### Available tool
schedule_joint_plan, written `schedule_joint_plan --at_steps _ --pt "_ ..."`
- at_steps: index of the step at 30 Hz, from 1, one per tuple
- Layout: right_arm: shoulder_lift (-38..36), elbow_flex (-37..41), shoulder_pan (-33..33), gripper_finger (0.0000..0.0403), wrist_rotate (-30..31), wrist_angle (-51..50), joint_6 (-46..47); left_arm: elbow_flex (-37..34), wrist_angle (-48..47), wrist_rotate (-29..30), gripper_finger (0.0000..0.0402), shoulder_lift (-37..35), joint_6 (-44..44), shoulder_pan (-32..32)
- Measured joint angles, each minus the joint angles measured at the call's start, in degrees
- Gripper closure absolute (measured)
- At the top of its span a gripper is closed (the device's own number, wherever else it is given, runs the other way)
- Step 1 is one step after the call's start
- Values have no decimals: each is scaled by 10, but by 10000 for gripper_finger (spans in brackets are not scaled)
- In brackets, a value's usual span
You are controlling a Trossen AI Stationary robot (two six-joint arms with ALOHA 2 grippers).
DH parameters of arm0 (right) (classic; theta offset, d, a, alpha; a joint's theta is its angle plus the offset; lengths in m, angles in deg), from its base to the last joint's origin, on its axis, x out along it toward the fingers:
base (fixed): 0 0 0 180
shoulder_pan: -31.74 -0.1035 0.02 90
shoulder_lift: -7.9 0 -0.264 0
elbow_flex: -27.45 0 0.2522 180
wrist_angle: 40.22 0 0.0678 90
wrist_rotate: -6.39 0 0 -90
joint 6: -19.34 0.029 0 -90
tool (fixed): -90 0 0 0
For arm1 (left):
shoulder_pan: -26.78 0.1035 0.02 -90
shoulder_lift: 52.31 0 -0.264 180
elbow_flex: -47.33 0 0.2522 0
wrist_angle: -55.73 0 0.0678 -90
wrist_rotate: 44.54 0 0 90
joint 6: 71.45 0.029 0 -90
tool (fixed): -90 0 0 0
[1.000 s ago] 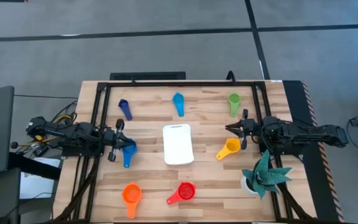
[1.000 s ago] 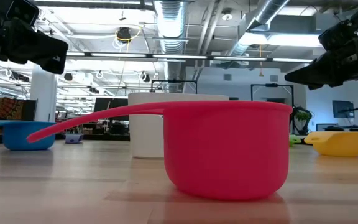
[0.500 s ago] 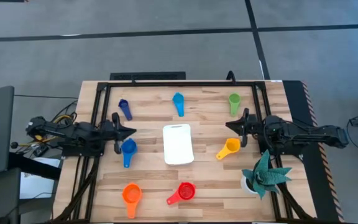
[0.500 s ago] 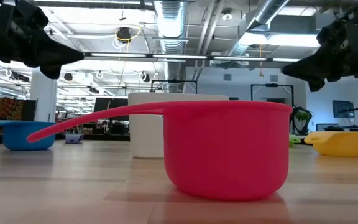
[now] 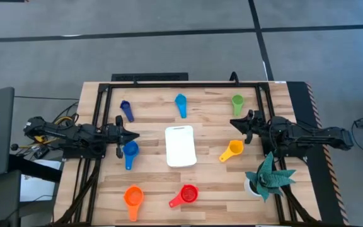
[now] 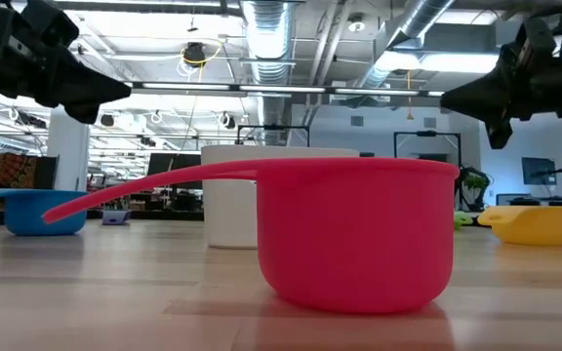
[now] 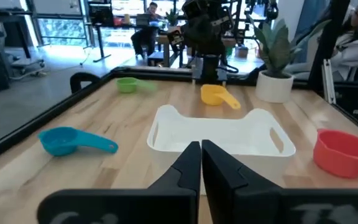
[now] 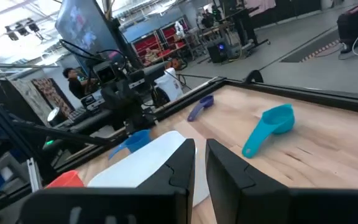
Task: Nest measuring cups in basket
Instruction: Stack the red nest measuring cup into the orange nest measuring cup
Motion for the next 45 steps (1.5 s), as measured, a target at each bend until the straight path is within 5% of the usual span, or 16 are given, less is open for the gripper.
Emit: schedule_joint_plan --at_steps 11,18,26,31,40,45 --pt "27 4 -74 337 -6 29 43 1 191 18 324 184 -54 0" --pt "68 5 -114 337 81 121 54 2 328 -13 317 326 -116 -41" --pt "133 -42 -100 337 64 118 59 25 393 131 317 433 -137 -157" --pt "262 -101 -124 337 68 110 75 105 343 194 317 500 -90 -193" --pt "533 -242 -240 337 185 104 117 211 207 197 317 585 -141 -193" --pt "647 -336 -288 337 194 81 109 227 175 204 317 589 -164 -193"
